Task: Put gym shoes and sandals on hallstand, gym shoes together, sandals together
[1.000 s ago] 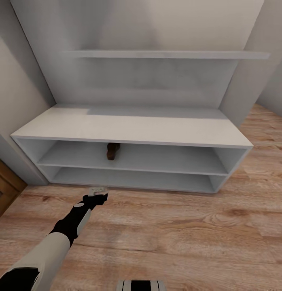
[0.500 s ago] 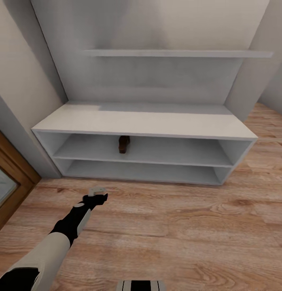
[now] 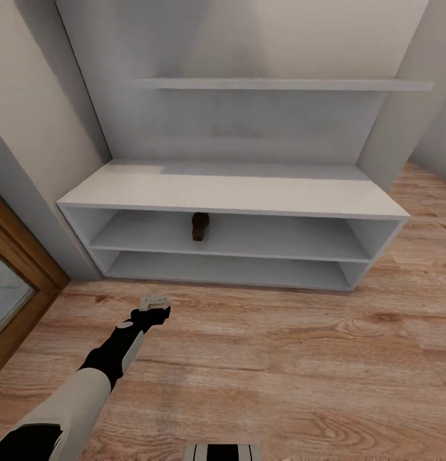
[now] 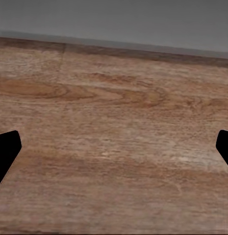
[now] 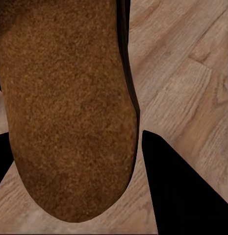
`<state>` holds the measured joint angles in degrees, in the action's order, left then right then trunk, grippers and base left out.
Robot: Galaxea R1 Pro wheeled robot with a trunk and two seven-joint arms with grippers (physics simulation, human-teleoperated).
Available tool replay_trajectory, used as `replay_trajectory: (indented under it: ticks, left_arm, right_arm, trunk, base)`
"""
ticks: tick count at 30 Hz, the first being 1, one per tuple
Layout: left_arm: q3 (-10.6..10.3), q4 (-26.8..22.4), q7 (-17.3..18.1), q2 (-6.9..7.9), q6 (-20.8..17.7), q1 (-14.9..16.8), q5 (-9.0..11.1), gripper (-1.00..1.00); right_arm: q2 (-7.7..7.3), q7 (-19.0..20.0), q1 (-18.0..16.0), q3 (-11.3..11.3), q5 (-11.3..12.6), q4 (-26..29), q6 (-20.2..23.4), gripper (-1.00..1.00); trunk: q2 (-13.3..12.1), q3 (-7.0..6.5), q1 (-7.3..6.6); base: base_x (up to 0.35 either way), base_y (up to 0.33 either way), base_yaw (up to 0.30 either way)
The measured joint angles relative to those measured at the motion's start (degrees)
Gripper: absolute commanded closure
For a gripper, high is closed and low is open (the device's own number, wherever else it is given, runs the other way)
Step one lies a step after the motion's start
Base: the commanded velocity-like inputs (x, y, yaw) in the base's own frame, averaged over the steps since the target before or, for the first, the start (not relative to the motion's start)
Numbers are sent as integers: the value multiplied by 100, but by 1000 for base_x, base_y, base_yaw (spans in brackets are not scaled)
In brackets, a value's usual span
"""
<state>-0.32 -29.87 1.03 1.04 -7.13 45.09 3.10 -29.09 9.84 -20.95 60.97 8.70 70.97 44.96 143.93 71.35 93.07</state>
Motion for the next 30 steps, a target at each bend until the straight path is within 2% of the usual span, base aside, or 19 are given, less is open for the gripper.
replay_trajectory:
  ticks: [17, 25, 30]
  left_arm:
    - [0, 0, 8, 0, 3, 0, 0, -100]
    - [-3, 8, 5, 1, 5, 0, -7, -100]
    - [-4, 9, 8, 0, 10, 0, -5, -100]
  right_arm:
    - [0, 0, 1, 0, -3, -2, -1, 100]
    - [0, 0, 2, 0, -3, 3, -2, 100]
    - [-1, 0, 0, 0, -1, 9, 3, 100]
  trunk:
    - [0, 0, 0]
    - [0, 0, -4]
    - [0, 0, -2]
  base:
    - [-244, 240, 0]
    - [50, 307, 0]
    - [51, 70, 0]
